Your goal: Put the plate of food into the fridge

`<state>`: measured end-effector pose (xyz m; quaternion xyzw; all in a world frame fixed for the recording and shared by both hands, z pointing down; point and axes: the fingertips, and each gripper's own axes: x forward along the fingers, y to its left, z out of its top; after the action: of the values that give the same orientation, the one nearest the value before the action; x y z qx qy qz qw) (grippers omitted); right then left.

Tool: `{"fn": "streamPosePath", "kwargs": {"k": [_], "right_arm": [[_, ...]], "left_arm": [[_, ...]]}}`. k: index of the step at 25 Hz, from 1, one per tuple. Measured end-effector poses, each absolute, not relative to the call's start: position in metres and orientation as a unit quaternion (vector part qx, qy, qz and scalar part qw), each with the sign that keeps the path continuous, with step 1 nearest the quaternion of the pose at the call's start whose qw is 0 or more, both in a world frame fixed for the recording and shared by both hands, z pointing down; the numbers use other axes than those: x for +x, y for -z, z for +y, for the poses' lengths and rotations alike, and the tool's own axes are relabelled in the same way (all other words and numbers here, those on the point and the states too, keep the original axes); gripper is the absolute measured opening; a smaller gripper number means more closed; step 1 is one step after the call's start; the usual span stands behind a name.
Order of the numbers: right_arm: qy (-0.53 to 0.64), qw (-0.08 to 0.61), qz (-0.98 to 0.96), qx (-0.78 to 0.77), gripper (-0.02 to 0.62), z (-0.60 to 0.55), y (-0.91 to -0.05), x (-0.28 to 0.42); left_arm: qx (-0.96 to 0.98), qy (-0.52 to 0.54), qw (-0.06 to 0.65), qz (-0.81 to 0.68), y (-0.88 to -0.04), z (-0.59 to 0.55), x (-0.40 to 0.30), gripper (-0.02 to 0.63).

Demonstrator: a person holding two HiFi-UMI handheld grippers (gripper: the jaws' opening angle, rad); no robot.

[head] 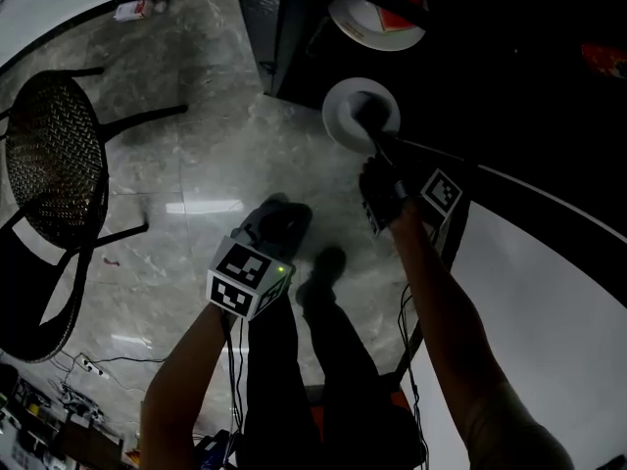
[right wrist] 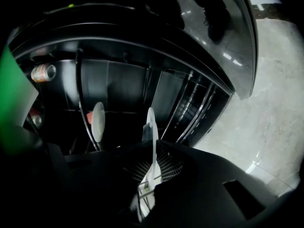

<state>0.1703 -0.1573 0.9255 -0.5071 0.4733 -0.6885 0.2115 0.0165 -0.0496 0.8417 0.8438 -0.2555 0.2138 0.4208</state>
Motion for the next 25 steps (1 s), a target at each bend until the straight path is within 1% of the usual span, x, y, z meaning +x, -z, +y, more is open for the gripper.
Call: {"fn": "streamPosePath", "kwargs": {"k": [9,13,25], "right_arm": [[0.682,0.238,0.442,-0.532,0.028,-0.171,-0.943,0.165],[0.680,0.240,0.436,-0.538,0.029,-0.173,-0.951,0.166],[0.666,0.260,0.398,-0.575,0.028,-0.176,-0.979,0.190]], "left_arm": [[0.844,-0.222,0.419,-0.251,-0.848,-0.050,0.009,0.011],[0.842,-0.222,0.420,-0.254,-0.852,-0.049,0.004,0.011],[0.841,-0.221,0.425,-0.253,-0.859,-0.033,0.007,0.011]]}}
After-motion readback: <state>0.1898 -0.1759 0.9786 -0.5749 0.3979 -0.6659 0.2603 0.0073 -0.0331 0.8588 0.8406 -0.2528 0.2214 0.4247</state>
